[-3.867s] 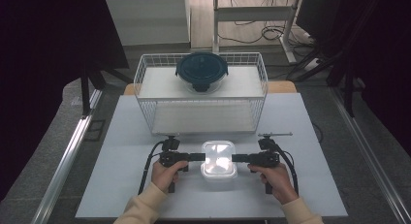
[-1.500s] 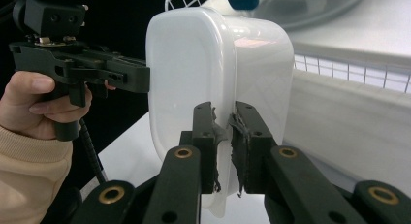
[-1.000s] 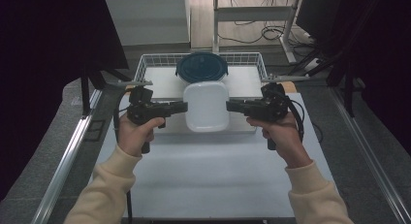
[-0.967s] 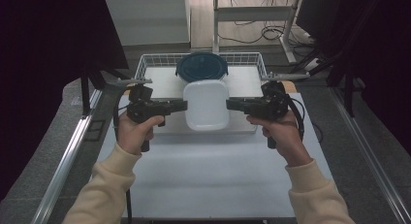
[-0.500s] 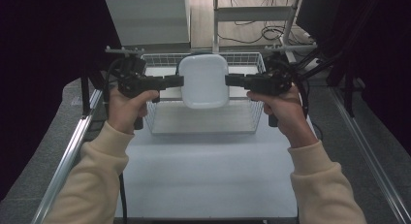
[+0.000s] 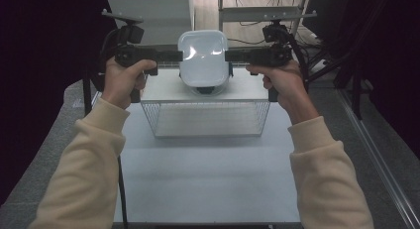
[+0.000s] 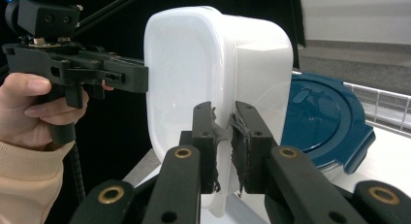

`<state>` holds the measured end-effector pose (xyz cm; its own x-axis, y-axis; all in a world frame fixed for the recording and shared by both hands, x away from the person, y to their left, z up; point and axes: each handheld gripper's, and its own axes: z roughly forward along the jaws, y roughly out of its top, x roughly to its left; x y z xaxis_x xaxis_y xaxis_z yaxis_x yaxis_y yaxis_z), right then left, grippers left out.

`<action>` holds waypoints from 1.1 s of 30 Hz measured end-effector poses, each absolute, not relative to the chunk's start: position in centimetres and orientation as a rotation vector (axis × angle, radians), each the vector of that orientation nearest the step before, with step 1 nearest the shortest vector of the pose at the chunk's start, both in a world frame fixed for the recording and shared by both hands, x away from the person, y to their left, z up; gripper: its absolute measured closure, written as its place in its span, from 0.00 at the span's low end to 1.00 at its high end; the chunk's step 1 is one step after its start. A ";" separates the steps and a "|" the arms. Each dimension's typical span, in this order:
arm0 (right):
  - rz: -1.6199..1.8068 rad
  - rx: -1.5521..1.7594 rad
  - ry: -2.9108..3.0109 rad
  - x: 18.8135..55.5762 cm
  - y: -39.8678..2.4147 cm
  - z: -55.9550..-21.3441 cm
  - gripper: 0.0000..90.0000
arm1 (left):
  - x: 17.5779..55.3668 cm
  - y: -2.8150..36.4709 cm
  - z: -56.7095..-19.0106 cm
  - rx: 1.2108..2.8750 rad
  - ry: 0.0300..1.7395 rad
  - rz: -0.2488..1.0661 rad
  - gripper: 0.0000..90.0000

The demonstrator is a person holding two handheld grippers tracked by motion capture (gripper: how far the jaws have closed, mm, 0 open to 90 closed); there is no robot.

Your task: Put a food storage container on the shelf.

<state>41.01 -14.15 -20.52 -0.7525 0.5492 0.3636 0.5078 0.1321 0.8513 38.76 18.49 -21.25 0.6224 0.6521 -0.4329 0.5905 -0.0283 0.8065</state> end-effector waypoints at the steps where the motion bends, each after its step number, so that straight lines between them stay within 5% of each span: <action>1: 1.731 1.102 2.337 41.4 -14.1 -20.6 0.89 | 39.1 18.5 -21.3 1.698 1.036 0.066 0.87; 18: 1.748 1.314 2.363 46.8 -13.3 -22.6 0.87 | 44.4 19.7 -23.5 1.597 1.150 -0.090 0.87; 33: 1.822 1.715 2.297 51.9 -13.4 -24.9 0.73 | 48.6 19.9 -26.2 1.455 1.265 -0.258 0.80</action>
<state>51.89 -13.41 -24.93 -0.4659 0.5364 0.7037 0.8074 -0.0676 0.5861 48.64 19.87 -26.22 0.3980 0.5411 -0.7408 0.7878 0.2122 0.5783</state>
